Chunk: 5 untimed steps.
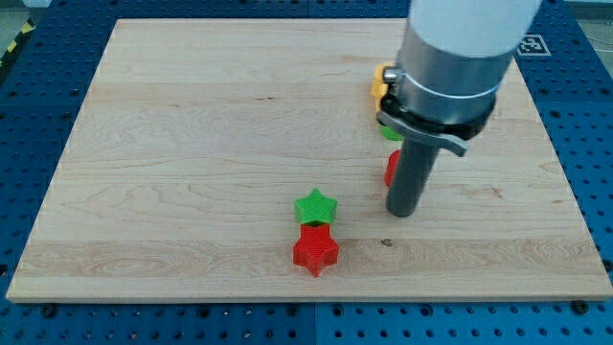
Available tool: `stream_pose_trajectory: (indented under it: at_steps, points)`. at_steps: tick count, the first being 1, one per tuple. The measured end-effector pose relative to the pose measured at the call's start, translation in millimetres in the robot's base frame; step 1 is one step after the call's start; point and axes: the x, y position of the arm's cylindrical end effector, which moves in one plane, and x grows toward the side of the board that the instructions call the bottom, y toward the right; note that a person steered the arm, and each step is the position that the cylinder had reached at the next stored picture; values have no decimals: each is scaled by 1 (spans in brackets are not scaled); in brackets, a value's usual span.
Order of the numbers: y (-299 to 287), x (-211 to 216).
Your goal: Slightly move the red circle up
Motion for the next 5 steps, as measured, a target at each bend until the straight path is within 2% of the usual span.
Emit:
stream_pose_trajectory:
  at_steps: [3, 5]
  points:
    - [8, -53]
    - [8, -44]
